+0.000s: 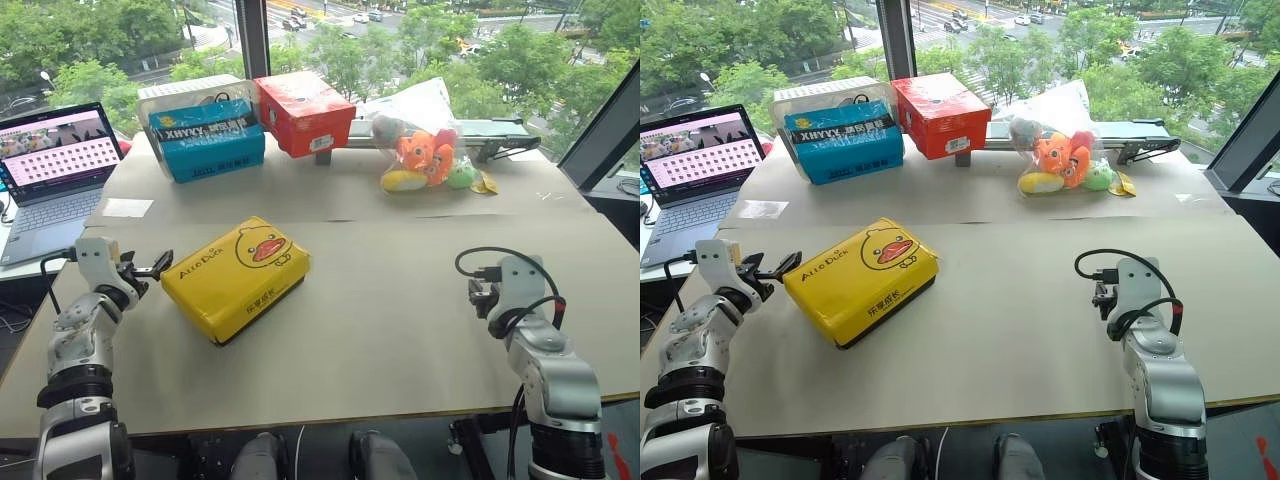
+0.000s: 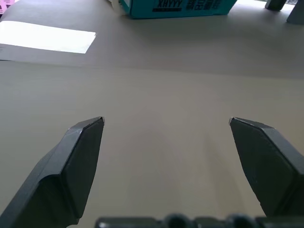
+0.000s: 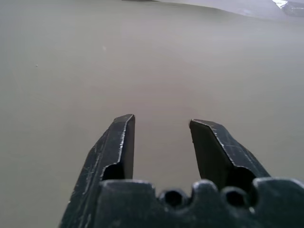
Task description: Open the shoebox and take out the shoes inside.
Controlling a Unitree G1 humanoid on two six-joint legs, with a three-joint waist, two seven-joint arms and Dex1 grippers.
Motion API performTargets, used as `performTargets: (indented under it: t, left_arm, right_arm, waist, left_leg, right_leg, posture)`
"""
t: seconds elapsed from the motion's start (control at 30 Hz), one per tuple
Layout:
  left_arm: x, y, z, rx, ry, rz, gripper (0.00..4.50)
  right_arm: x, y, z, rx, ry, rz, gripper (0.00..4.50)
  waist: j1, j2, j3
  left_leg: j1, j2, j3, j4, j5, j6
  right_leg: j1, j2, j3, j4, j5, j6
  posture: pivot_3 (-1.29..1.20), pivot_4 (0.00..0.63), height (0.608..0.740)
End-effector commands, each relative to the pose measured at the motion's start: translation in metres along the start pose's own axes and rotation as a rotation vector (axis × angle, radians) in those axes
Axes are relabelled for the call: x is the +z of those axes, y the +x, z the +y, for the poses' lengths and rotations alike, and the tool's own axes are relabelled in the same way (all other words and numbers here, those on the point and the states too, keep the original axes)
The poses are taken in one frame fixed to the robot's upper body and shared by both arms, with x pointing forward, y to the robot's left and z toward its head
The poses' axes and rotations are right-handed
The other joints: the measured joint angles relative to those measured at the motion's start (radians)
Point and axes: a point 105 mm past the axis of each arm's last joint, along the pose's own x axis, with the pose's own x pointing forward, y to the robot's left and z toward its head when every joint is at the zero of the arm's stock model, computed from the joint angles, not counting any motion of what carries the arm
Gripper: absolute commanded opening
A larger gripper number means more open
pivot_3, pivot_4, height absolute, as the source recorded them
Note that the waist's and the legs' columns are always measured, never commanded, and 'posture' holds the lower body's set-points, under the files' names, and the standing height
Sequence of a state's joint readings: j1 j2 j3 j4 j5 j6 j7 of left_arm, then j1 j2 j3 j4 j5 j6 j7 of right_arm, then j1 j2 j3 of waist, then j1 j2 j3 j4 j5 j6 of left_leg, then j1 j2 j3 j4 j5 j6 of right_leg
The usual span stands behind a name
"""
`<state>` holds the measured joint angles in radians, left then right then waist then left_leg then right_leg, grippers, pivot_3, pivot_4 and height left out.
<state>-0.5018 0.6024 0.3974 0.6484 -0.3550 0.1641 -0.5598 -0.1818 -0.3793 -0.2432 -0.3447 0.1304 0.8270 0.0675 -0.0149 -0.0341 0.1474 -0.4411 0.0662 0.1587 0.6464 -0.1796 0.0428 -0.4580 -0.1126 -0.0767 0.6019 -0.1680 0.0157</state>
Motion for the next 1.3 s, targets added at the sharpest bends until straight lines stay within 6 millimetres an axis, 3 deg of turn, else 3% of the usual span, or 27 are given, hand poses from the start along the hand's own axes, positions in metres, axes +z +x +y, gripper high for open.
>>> performTargets:
  t: [0.03,0.1,0.33,0.53,0.7,0.73,0.77,0.83,1.1,1.3]
  left_arm:
    - [0.025,0.001,0.004,-0.015,0.053,-0.060,4.50]
    - [0.026,0.002,0.003,-0.022,0.057,-0.057,4.50]
    - [0.024,0.003,0.004,-0.014,0.049,-0.058,4.50]
    - [0.014,0.003,0.002,-0.028,0.059,-0.025,4.50]
    - [0.020,0.000,0.007,-0.013,0.066,-0.053,4.50]
    - [0.024,-0.001,0.010,-0.005,0.069,-0.070,3.97]
    - [0.028,-0.002,0.013,0.009,0.074,-0.081,3.80]
    - [0.032,-0.002,0.016,0.024,0.080,-0.088,3.07]
    - [0.032,0.001,0.016,0.028,0.082,-0.086,0.09]
    - [0.027,0.004,0.012,0.007,0.110,-0.050,0.03]
  right_arm:
    - [0.020,-0.005,0.000,-0.003,-0.016,-0.088,0.67]
    - [0.021,-0.006,0.002,0.004,-0.020,-0.092,0.04]
    - [0.020,-0.008,0.002,0.003,-0.021,-0.089,0.04]
    - [0.012,-0.013,0.050,0.242,-0.101,-0.045,0.04]
    - [0.012,-0.015,0.054,0.245,-0.118,-0.043,0.04]
    - [0.011,-0.015,0.054,0.242,-0.115,-0.042,0.00]
    - [0.011,-0.015,0.052,0.234,-0.113,-0.041,0.00]
    - [0.011,-0.015,0.049,0.222,-0.109,-0.041,0.00]
    - [0.015,-0.010,0.036,0.167,-0.089,-0.058,0.00]
    - [0.016,-0.012,0.047,0.215,-0.081,-0.054,0.00]
  waist:
    - [-0.001,0.000,0.000]
    - [-0.003,0.000,0.000]
    - [-0.001,0.000,0.000]
    - [-0.004,0.000,0.000]
    - [0.000,0.000,0.000]
    - [0.001,0.000,0.000]
    - [0.001,0.000,0.000]
    - [0.001,0.000,0.000]
    - [0.002,0.000,0.000]
    - [0.002,0.000,0.000]
  left_leg:
    - [0.000,0.000,0.000,0.000,0.000,0.000]
    - [0.000,0.000,0.000,0.000,0.000,0.000]
    - [0.000,0.000,0.000,0.001,0.000,0.000]
    - [0.000,0.000,0.000,0.002,0.000,0.000]
    - [0.001,0.001,-0.001,0.007,-0.001,-0.002]
    - [0.001,0.001,-0.001,0.008,-0.002,-0.003]
    - [0.000,0.001,-0.001,0.009,-0.002,-0.004]
    - [0.000,0.002,-0.001,0.011,-0.003,-0.004]
    - [0.000,0.002,-0.001,0.011,-0.003,-0.004]
    - [0.000,0.002,-0.001,0.011,-0.003,-0.004]
  right_leg:
    - [0.000,0.000,0.000,0.000,0.000,0.000]
    - [0.000,0.000,0.000,0.000,0.000,0.000]
    - [0.000,0.000,0.000,0.001,0.000,0.000]
    - [0.000,0.000,0.000,0.004,0.000,-0.001]
    - [0.000,0.000,0.000,0.008,-0.004,-0.005]
    - [0.000,0.000,0.000,0.009,-0.004,-0.006]
    - [0.000,0.000,0.000,0.009,-0.004,-0.006]
    - [0.000,0.000,0.000,0.009,-0.004,-0.006]
    - [0.000,0.000,0.000,0.009,-0.004,-0.006]
    - [0.000,0.000,0.000,0.009,-0.004,-0.006]
  posture:
    - [0.00,0.150,0.739]
    - [0.00,0.150,0.739]
    - [0.00,0.150,0.739]
    - [0.00,0.150,0.739]
    - [0.00,0.150,0.739]
    - [0.00,0.150,0.739]
    - [0.00,0.150,0.739]
    - [0.00,0.150,0.739]
    - [0.00,0.150,0.739]
    - [0.00,0.150,0.739]
